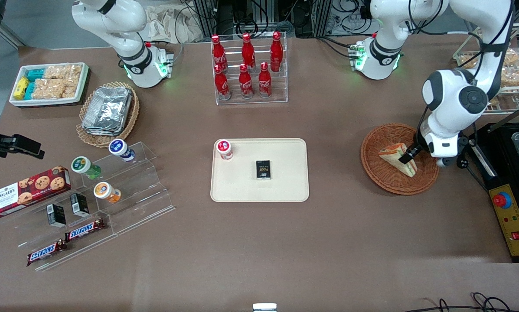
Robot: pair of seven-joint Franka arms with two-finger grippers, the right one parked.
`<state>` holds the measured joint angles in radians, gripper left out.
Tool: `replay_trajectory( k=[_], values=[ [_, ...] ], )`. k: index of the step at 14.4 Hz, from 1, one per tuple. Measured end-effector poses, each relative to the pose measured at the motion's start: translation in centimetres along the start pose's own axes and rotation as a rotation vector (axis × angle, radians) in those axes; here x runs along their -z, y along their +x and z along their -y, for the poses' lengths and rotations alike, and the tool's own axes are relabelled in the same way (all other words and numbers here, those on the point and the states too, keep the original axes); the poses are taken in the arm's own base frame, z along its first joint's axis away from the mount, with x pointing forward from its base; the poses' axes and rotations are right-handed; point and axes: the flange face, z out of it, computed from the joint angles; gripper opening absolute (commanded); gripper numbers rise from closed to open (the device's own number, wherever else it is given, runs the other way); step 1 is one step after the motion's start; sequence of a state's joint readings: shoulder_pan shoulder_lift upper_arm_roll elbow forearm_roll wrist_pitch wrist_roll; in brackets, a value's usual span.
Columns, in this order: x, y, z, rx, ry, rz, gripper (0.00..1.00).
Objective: Place sandwich from basket to tray
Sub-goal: 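Close the left gripper on the wrapped sandwich, then lift the sandwich and carry it toward the cream tray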
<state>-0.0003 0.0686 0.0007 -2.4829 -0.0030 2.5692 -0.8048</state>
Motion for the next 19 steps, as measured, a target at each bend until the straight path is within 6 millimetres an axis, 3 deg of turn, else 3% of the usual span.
replay_trajectory(
  k=[2, 3, 4, 7, 12, 14, 19],
  values=[
    [-2.1, -0.5, -0.5, 0.018, 0.005, 0.006, 0.97],
    [-3.2, -0.8, -0.7, 0.02, 0.012, 0.013, 0.57],
    [-4.1, -1.1, -0.8, 0.019, 0.02, 0.021, 0.01],
    [-5.1, -1.2, -0.7, 0.019, 0.031, 0.031, 0.0],
    [-3.7, -1.0, -1.1, 0.011, 0.021, 0.021, 0.0],
    [-0.5, -0.5, -1.6, -0.044, 0.023, 0.021, 0.0],
    [11.5, 0.3, -2.0, -0.228, 0.045, 0.054, 0.0]
  ],
)
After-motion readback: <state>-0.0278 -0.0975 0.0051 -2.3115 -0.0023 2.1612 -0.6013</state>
